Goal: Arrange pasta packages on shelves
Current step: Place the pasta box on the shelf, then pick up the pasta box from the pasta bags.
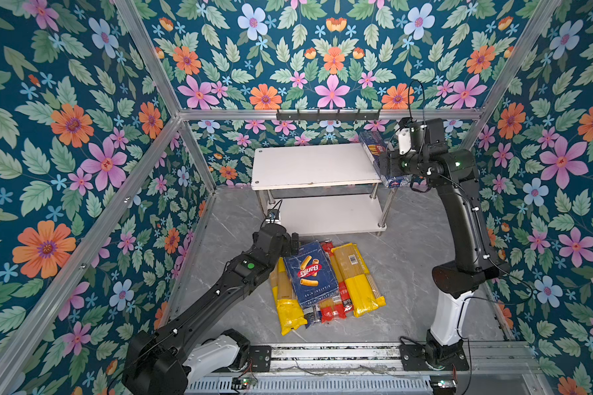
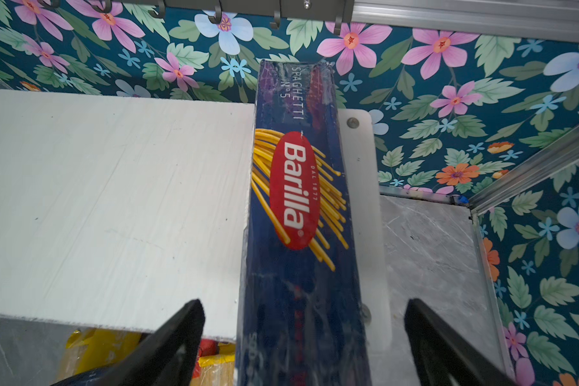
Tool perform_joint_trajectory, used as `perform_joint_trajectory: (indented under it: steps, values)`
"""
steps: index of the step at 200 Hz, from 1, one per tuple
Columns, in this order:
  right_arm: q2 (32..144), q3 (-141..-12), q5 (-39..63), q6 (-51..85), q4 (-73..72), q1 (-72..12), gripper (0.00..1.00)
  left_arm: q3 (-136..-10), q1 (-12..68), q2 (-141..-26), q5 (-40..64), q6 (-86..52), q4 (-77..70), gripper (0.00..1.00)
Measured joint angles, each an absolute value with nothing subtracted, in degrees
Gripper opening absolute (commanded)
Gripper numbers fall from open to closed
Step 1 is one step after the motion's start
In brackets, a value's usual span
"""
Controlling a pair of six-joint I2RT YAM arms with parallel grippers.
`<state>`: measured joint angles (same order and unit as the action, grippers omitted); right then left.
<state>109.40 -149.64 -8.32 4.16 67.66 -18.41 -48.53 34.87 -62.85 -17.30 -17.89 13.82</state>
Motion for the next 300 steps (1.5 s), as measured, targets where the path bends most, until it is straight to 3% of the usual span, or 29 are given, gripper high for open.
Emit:
perform_joint_trajectory:
  steps: [43,144,223,300]
  values:
    - [98.52,-136.94,-11.20,5.85,65.41,-20.18,0.96,-47.57,35.05,-61.08,-17.61,-18.15,13.82,1.00]
    - [66.67,-87.88,-15.16,15.68,59.22,-39.59,0.96,-41.30,36.97,-54.41,-18.24,-24.27,14.68,0.97]
    - [57.17,-60.88,-4.82,27.16,49.89,-44.42,0.96,-35.79,39.72,-53.04,-18.09,-31.44,16.60,0.93]
    - [61.39,-51.11,4.60,32.53,38.17,-44.40,0.96,-33.54,42.09,-54.94,-18.28,-34.30,17.52,0.89]
